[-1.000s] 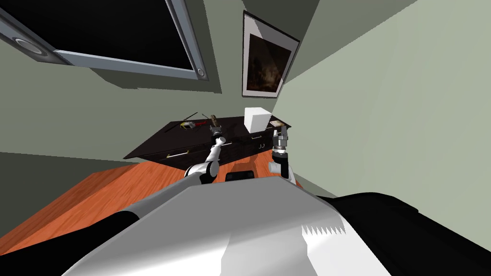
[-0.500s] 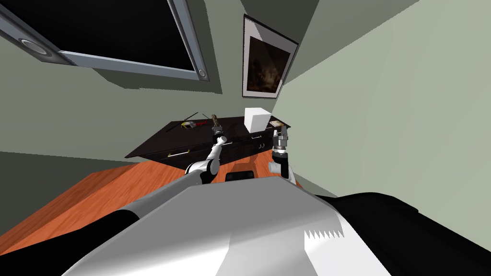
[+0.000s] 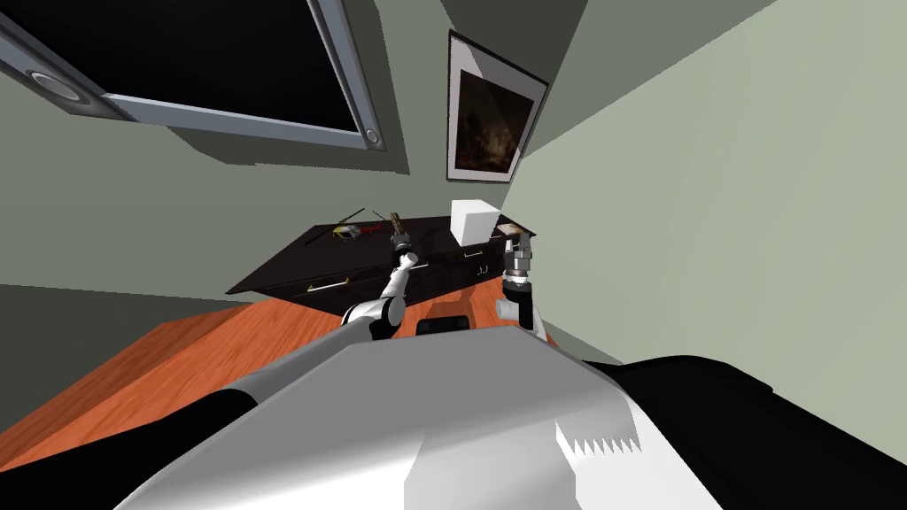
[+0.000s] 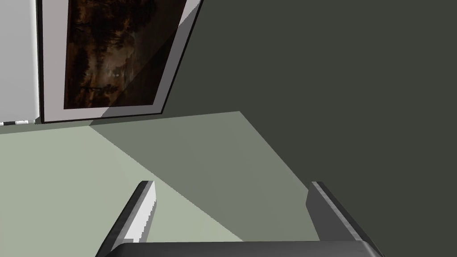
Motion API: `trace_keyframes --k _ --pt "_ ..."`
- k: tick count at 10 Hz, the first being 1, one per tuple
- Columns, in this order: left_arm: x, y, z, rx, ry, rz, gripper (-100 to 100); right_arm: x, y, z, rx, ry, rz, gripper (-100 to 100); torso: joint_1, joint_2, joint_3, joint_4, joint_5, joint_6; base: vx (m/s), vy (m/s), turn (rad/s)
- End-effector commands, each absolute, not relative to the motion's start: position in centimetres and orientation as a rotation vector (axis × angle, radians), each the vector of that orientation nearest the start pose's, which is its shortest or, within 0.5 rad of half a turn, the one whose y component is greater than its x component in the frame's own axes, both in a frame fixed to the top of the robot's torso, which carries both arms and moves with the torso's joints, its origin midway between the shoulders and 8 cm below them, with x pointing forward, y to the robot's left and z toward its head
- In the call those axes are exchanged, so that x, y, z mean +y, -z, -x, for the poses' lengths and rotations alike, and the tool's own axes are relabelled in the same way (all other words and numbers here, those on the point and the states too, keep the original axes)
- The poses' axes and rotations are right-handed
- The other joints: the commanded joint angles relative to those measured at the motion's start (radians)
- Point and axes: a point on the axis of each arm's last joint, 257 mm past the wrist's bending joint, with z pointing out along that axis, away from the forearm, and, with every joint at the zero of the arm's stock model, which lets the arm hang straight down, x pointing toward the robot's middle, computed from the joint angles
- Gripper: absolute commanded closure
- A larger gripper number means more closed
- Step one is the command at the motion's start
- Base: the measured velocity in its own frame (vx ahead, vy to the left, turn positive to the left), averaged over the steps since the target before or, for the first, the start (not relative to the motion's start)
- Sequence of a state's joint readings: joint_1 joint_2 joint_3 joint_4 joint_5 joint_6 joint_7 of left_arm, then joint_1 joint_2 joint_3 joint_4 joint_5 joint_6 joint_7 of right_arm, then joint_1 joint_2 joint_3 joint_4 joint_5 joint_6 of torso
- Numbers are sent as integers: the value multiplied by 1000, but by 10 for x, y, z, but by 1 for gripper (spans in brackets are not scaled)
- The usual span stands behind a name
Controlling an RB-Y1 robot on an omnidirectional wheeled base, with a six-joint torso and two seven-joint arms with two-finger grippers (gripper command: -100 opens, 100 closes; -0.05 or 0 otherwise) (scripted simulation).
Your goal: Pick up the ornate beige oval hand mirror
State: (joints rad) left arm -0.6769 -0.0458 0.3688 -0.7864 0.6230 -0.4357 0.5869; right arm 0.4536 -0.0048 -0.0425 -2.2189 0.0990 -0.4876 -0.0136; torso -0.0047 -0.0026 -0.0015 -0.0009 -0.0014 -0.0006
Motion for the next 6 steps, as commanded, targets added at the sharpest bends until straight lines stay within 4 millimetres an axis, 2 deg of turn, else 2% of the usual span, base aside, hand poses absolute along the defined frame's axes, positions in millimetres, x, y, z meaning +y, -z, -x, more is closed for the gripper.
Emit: trace_keyframes --k 1,4,5,6 --pt "289 176 -662 -158 2024 1847 100 -280 -10 -361 689 -1219 -620 0 0 0 0 0 0 0 94 -49 -32" --pt "302 193 -648 -170 2004 1874 100 -280 -10 -361 689 -1219 -620 0 1 -8 -7 -5 2 1 81 -40 -35" --pt "317 192 -636 -190 1998 1845 100 -280 -10 -361 689 -1219 -620 0 1 -9 -8 -7 2 0 51 -28 -13" --pt "318 194 -635 -190 1995 1848 100 -280 -10 -361 689 -1219 -620 0 4 -9 -9 -9 3 -1 17 -6 4"
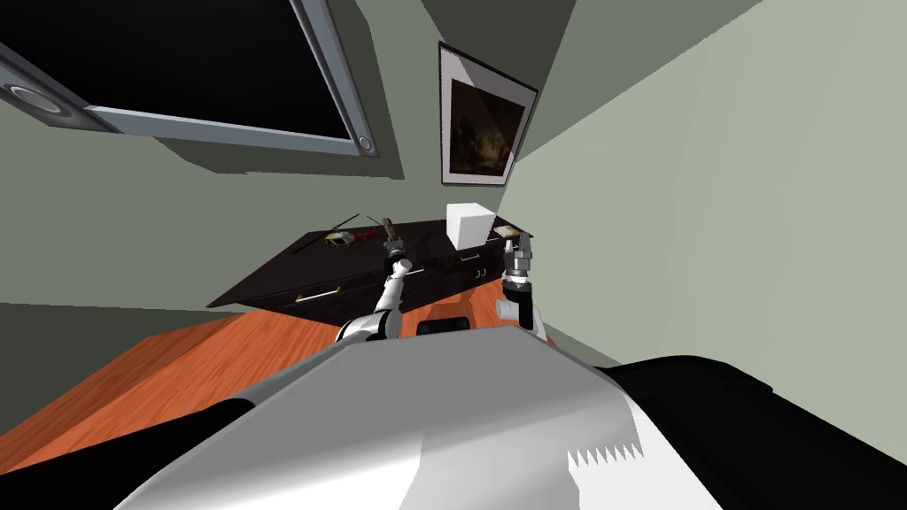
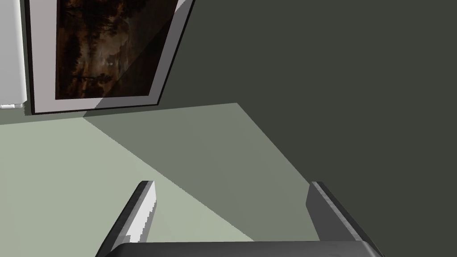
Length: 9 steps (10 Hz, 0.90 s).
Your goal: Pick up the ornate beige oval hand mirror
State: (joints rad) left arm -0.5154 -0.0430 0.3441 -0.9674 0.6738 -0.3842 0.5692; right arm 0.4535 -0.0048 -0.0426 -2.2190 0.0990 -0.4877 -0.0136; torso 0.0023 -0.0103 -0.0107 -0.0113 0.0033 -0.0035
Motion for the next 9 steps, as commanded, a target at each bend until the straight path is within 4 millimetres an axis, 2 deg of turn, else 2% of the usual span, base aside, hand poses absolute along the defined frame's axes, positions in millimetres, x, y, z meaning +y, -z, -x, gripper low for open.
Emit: trace_keyframes --k 1,8,9 --pt "319 198 -629 -192 1999 1871 100 -280 -10 -361 689 -1219 -620 0 0 0 0 0 0 0 67 -23 -53" --pt "359 210 -582 -230 1967 1839 100 -280 -10 -361 689 -1219 -620 0 3 -8 -9 -9 4 0 52 -25 -20" --pt "355 215 -577 -225 1974 1871 100 -280 -10 -361 689 -1219 -620 0 6 -6 -8 -11 5 -2 84 -40 -42"
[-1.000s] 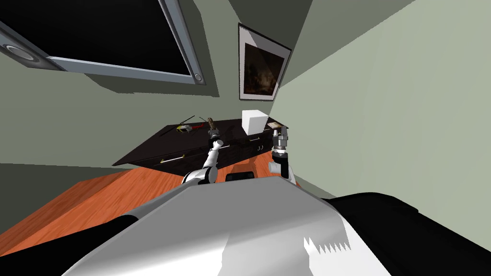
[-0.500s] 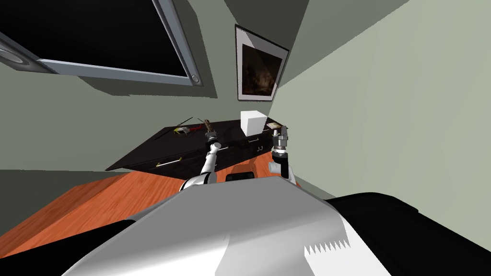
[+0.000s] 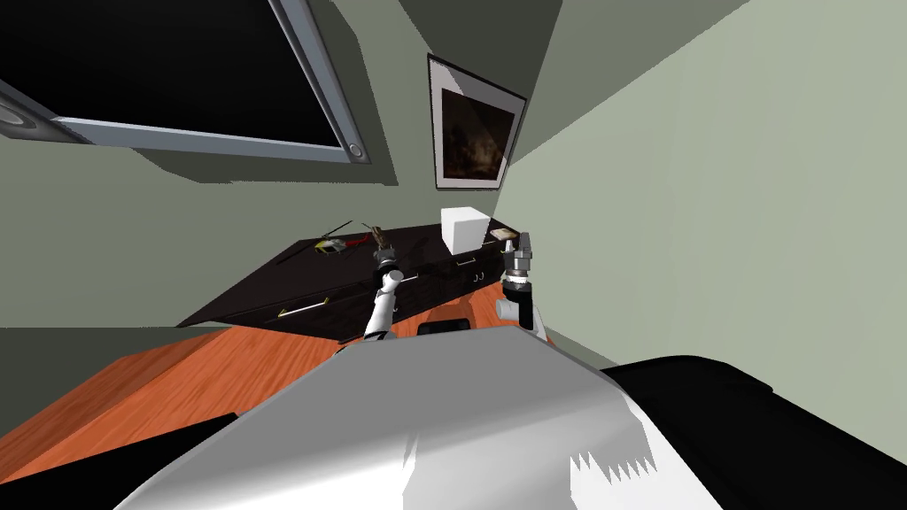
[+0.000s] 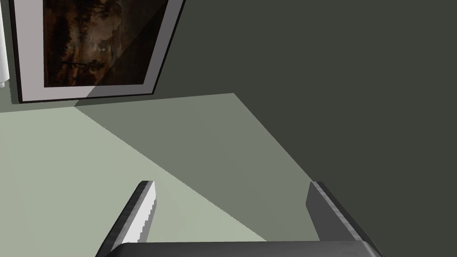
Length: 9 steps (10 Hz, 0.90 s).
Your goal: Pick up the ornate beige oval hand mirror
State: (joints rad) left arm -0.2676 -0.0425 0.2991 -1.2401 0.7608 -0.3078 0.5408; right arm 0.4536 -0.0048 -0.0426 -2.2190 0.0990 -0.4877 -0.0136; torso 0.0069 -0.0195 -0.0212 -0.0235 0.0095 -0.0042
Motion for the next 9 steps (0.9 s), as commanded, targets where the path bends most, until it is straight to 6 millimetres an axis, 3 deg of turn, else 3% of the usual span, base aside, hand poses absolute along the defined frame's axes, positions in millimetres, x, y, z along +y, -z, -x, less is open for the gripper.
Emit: trace_keyframes --k 1,3,4,7,8,9 --pt "364 216 -567 -232 1965 1858 100 -280 -10 -361 689 -1219 -620 0 0 0 0 0 0 0 96 -41 -29" --pt "374 213 -553 -240 1958 1834 100 -280 -10 -361 689 -1219 -620 0 2 -1 -1 -1 0 -1 21 -8 -7" --pt "368 221 -551 -231 1964 1878 100 -280 -10 -361 689 -1219 -620 0 5 1 -1 -2 1 -2 64 -32 -51" --pt "387 215 -524 -244 1949 1834 100 -280 -10 -361 689 -1219 -620 0 4 -4 -4 -4 2 0 48 -20 -14" --pt "380 220 -520 -235 1959 1873 100 -280 -10 -361 689 -1219 -620 0 5 -2 -3 -4 2 -1 68 -33 -47" --pt "387 216 -510 -238 1956 1854 100 -280 -10 -361 689 -1218 -620 0 3 -4 -4 -4 2 0 84 -35 -38"
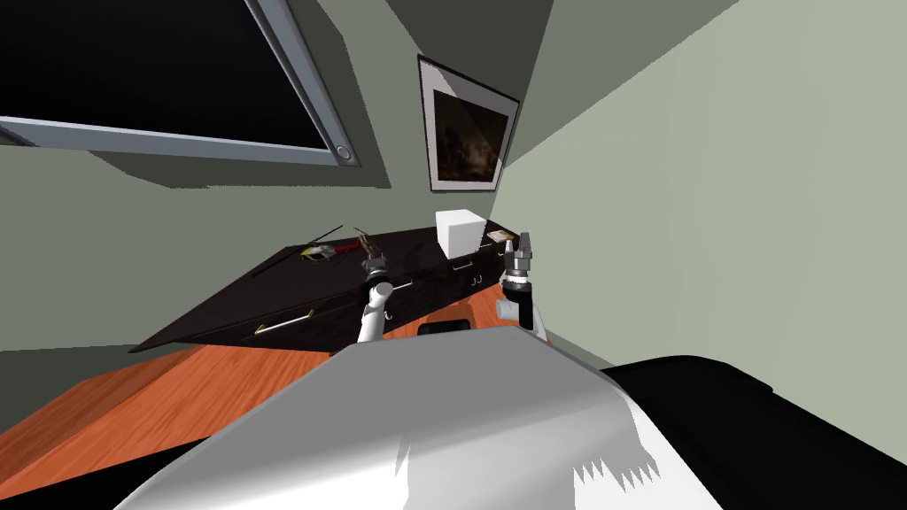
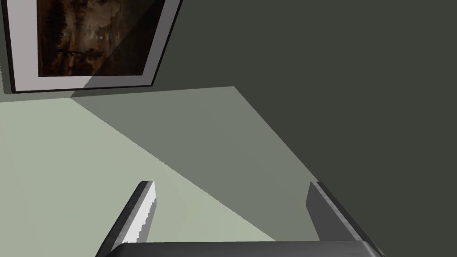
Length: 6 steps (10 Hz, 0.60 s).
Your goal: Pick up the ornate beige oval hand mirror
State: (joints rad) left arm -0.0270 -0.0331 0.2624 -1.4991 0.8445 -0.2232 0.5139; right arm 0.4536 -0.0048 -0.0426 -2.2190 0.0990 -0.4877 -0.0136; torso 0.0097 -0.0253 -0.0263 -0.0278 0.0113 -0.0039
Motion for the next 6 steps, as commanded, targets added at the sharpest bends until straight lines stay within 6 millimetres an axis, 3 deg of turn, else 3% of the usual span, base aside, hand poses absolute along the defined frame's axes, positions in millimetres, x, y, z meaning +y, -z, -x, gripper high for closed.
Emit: trace_keyframes --k 1,3,4,6 --pt "392 219 -502 -240 1941 1854 100 -280 -10 -361 689 -1218 -620 0 0 0 0 0 0 0 48 -16 -10" --pt "396 209 -494 -242 1951 1825 100 -280 -10 -361 689 -1218 -620 0 3 3 1 0 0 -2 7 -3 5" --pt "391 216 -487 -233 1953 1868 100 -280 -10 -361 689 -1218 -620 0 3 4 3 1 0 -2 67 -28 -63" --pt "401 211 -468 -234 1939 1845 100 -280 -10 -361 689 -1218 -620 0 1 -1 0 0 0 0 81 -24 -22"
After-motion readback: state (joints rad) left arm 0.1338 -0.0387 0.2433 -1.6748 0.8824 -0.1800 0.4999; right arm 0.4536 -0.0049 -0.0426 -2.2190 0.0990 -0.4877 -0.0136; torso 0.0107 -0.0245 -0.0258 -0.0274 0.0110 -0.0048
